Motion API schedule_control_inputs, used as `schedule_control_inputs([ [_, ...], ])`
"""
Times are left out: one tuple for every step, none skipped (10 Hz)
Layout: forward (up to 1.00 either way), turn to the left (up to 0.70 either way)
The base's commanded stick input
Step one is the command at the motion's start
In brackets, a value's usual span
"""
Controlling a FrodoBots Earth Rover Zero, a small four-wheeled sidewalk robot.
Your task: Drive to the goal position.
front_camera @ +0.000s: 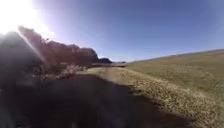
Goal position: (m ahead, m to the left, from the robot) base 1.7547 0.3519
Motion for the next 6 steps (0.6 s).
schedule_control_inputs([
  [0.7, 0.0],
  [0.7, 0.0],
  [0.7, 0.0],
  [0.7, 0.0],
  [0.7, 0.0],
  [0.7, -0.23],
])
